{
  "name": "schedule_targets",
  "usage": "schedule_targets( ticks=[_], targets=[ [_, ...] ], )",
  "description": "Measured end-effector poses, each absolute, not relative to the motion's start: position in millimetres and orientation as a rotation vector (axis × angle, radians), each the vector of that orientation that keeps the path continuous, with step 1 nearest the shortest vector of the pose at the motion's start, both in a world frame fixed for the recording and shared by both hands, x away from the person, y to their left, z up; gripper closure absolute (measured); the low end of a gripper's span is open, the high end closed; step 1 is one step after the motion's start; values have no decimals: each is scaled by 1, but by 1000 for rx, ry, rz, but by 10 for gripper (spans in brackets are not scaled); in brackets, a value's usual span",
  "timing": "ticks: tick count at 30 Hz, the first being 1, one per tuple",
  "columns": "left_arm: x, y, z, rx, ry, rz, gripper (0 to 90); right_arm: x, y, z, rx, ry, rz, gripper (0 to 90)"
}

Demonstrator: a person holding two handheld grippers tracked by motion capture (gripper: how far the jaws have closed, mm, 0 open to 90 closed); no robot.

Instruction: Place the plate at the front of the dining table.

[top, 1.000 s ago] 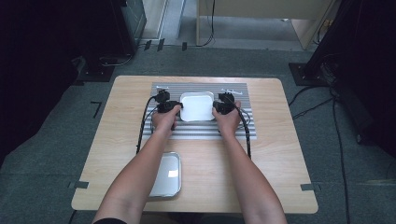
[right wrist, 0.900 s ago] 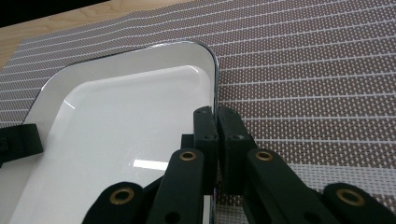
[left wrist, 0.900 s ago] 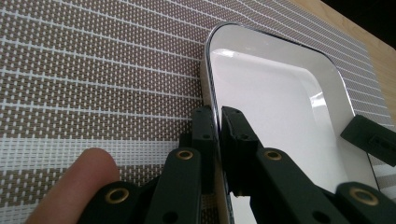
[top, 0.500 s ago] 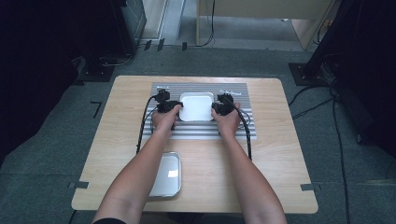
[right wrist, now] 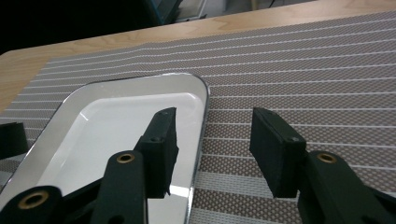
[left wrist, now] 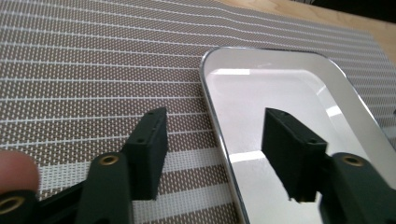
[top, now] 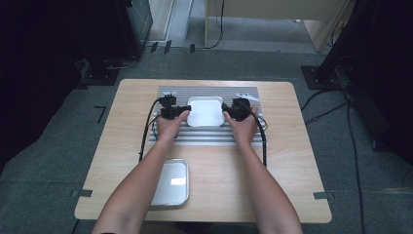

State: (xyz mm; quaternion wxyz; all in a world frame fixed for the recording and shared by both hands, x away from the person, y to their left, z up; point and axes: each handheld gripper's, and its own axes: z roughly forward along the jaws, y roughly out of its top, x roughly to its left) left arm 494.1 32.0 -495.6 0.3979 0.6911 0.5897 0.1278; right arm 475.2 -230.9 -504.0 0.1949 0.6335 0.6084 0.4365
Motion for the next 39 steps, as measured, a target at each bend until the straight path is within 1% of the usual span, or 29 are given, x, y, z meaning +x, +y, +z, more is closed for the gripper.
schedule_targets(
  ticks=[2, 3, 5, 7, 10, 12, 16, 20, 27, 39],
  targets=[
    [488, 31, -493, 1784, 1499, 357, 346, 472, -235, -501, 1801, 1683, 1230, 481],
    [488, 31, -493, 1784, 1499, 357, 332, 472, -235, -501, 1801, 1683, 1230, 481],
    [484, 35, -492, 1774, 1502, 363, 323, 470, -236, -499, 1810, 1700, 1234, 416],
    [480, 43, -489, 1742, 1518, 337, 299, 468, -239, -496, 1808, 1744, 1241, 400],
    [477, 49, -487, 1728, 1520, 342, 287, 464, -242, -494, 1815, 1734, 1259, 381],
    [473, 54, -484, 1716, 1514, 346, 277, 461, -242, -492, 1807, 1725, 1243, 307],
    [464, 66, -481, 1705, 1498, 350, 263, 453, -241, -489, 1796, 1732, 1190, 296],
    [456, 81, -482, 1705, 1509, 359, 259, 445, -241, -486, 1770, 1732, 1204, 308],
    [439, 109, -477, 1680, 1507, 355, 250, 430, -244, -481, 1715, 1786, 1218, 289],
    [419, 134, -476, 1631, 1525, 367, 257, 411, -260, -486, 1667, 1819, 1201, 263]
  ],
)
